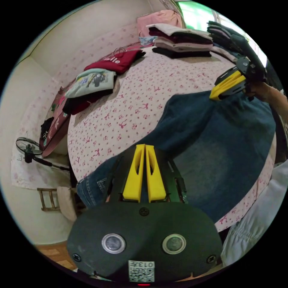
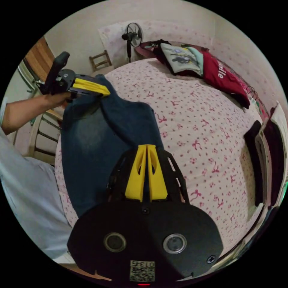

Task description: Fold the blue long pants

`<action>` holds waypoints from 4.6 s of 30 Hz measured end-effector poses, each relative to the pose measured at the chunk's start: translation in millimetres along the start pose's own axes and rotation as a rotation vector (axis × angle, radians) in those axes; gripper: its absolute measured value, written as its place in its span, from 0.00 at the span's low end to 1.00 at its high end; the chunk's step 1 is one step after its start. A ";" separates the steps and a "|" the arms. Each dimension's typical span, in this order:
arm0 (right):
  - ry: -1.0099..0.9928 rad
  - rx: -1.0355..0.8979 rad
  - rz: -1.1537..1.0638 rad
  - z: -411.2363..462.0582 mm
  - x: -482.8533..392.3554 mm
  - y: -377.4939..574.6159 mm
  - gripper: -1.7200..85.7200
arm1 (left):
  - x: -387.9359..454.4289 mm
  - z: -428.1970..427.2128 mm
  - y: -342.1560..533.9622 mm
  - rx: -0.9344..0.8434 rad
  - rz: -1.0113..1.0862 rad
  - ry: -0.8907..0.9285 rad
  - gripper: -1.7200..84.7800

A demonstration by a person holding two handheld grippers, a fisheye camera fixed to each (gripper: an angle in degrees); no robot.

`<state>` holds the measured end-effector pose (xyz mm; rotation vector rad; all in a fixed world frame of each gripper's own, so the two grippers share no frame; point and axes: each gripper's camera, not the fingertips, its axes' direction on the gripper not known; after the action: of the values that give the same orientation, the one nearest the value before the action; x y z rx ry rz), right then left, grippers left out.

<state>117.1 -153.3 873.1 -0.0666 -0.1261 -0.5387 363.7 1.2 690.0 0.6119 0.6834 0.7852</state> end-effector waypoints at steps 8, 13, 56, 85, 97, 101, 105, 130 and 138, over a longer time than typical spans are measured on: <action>0.108 -0.002 0.189 18.6 1.3 -18.0 0.02 | -69.2 -14.4 24.7 -0.004 -0.167 0.049 0.02; 0.044 0.039 0.050 36.2 -36.7 -53.9 0.02 | -64.2 -51.0 51.4 0.046 -0.079 0.039 0.02; -0.064 -0.146 -0.363 75.2 -248.6 -59.4 0.05 | -324.0 -115.8 434.8 0.262 -1.122 0.532 0.05; -0.164 -0.178 0.059 23.0 39.7 -70.7 0.04 | -70.9 11.5 170.0 0.047 -0.200 0.156 0.02; 0.266 -0.146 0.204 -79.9 -13.8 117.4 0.02 | 43.3 73.6 114.1 0.081 0.010 0.220 0.02; 0.305 -0.210 0.438 -95.9 -2.2 198.3 0.02 | 50.1 94.8 104.6 0.036 0.003 0.251 0.02; 0.416 -0.096 0.678 -151.6 27.5 275.0 0.03 | 80.3 102.3 69.3 0.121 0.078 0.240 0.03; 0.356 -0.154 0.858 -297.6 228.3 540.4 0.10 | 285.4 256.6 -160.2 0.032 0.750 0.217 0.02; 0.399 -0.102 0.880 -322.5 253.3 574.8 0.11 | 245.1 304.6 -182.0 -0.005 0.502 0.369 0.02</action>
<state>661.8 179.5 571.2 -0.1043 0.3153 0.3275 794.2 21.2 674.2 0.6495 0.8760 1.3895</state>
